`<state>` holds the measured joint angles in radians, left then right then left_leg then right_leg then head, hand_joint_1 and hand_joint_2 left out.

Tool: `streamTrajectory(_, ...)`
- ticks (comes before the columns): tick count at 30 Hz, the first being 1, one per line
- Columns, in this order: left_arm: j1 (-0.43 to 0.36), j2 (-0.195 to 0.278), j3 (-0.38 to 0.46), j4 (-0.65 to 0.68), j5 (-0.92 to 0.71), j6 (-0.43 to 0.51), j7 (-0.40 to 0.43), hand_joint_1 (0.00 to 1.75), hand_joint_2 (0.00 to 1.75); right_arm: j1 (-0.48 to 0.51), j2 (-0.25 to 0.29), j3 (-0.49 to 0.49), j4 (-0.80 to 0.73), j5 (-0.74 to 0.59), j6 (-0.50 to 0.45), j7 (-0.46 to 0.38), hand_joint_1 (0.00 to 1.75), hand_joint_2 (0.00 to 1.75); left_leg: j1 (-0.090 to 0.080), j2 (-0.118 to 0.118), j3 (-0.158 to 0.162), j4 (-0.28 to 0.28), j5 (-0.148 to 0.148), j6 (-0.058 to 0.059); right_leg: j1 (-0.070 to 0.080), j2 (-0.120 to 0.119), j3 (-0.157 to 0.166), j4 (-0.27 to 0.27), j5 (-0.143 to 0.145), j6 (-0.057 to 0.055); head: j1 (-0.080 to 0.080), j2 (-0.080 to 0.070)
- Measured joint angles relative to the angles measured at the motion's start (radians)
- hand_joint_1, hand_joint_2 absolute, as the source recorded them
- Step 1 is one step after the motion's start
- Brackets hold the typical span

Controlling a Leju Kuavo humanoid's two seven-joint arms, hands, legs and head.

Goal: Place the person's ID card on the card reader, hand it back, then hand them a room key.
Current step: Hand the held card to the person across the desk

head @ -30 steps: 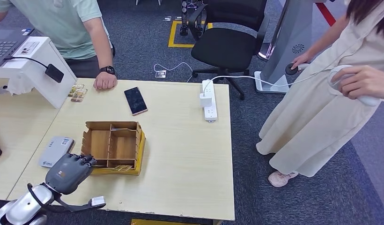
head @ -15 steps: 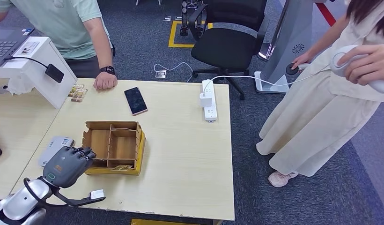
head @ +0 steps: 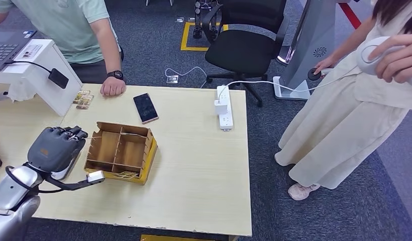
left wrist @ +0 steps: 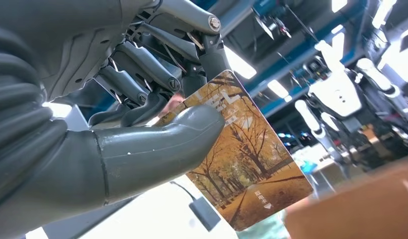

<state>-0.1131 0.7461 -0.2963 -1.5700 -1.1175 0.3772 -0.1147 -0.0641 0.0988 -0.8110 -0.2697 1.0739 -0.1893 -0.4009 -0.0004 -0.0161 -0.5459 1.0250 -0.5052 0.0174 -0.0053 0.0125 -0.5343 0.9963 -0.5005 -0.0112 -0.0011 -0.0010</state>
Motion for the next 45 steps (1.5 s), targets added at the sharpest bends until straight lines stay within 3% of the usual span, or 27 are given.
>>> streamTrajectory(12,-0.085,0.039,0.007,0.026,0.022,-0.009,0.0,1.75,1.75,0.002,0.0,0.01,0.0,-0.009,0.0,0.0,0.0,1.75,0.0,0.0,0.0,0.0,0.0,0.0,0.0,0.0,-0.001,0.0,0.0,0.0,0.0,0.0)
streamTrajectory(17,-0.168,0.03,0.004,0.062,0.026,-0.021,0.0,1.75,1.75,0.001,0.0,0.017,0.0,-0.009,0.0,0.002,0.0,1.75,0.0,0.0,0.0,0.0,0.0,0.0,0.0,0.0,0.0,0.0,0.0,0.0,0.0,0.0)
streamTrajectory(32,-0.477,-0.183,-0.135,0.371,-0.023,0.036,0.002,1.75,1.75,-0.015,0.002,0.066,0.006,-0.019,0.0,0.003,0.0,1.75,0.0,0.0,0.0,0.001,0.001,-0.001,0.0,0.0,-0.001,0.0,0.002,0.0,0.0,0.0)
streamTrajectory(45,-0.589,-0.297,-0.209,0.526,-0.08,0.157,0.068,1.75,1.75,-0.013,0.002,0.093,0.017,-0.045,-0.005,0.003,0.0,1.75,0.0,0.002,0.0,0.001,0.001,-0.001,0.0,0.002,-0.001,0.0,0.002,0.0,0.0,0.0)
